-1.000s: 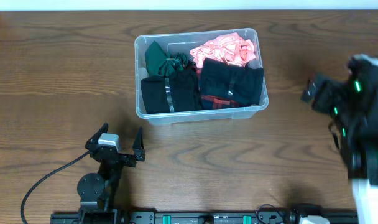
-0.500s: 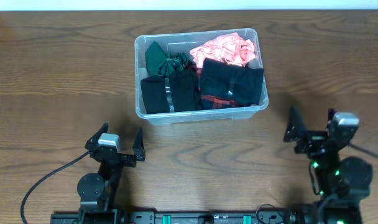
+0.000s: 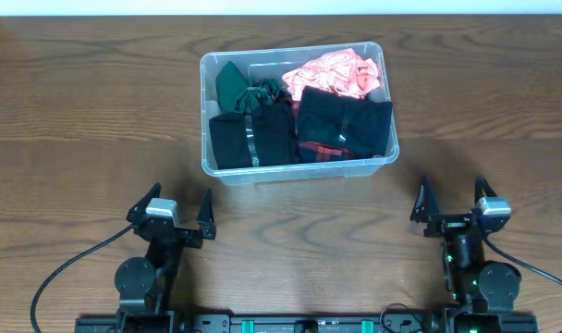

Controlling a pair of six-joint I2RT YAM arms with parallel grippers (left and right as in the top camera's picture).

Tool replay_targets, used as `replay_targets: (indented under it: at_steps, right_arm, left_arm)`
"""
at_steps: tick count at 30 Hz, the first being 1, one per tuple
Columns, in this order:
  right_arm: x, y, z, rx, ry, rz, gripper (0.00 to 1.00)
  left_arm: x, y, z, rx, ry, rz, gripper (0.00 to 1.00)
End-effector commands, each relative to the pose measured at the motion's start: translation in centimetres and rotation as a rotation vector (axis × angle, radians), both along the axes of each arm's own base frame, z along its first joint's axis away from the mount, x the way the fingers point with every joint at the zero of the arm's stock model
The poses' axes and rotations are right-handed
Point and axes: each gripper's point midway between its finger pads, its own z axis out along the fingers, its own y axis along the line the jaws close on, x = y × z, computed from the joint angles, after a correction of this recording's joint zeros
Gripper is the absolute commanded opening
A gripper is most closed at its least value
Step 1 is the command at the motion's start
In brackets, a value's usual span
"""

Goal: Pack container

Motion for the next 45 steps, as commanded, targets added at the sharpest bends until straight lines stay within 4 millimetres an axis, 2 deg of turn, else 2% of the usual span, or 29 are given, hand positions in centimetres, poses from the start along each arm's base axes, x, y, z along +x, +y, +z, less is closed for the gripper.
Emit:
replay_targets:
  at_steps: [1,5,9,16,45]
  right_arm:
    - [0.0,-0.7,-1.0,-0.011,0.022,-0.042,0.99]
    - [0.0,-1.9,-2.6,-0.009,0.088,-0.11,0.99]
    - [-0.2,-1.9,-4.8,-0.023,0.174,-0.114,0.99]
    - [-0.3,-1.9,-4.0,-0.074,0.139,-0.114,0.99]
    - [-0.3,-1.9,-4.0,-0.074,0.141,-0.115,0.99]
  left_arm:
    - [-0.1,-0.1,-1.6,-0.003,0.046,-0.004,0.98]
    - [-0.1,-0.1,-1.6,-0.003,0.046,-0.004,0.98]
    - [-0.1,-0.1,-1.6,-0.003,0.046,-0.004,0.98]
    - [-0.1,-0.1,-1.6,-0.003,0.046,-0.004,0.98]
    - [-0.1,-0.1,-1.6,-0.003,0.047,-0.004,0.98]
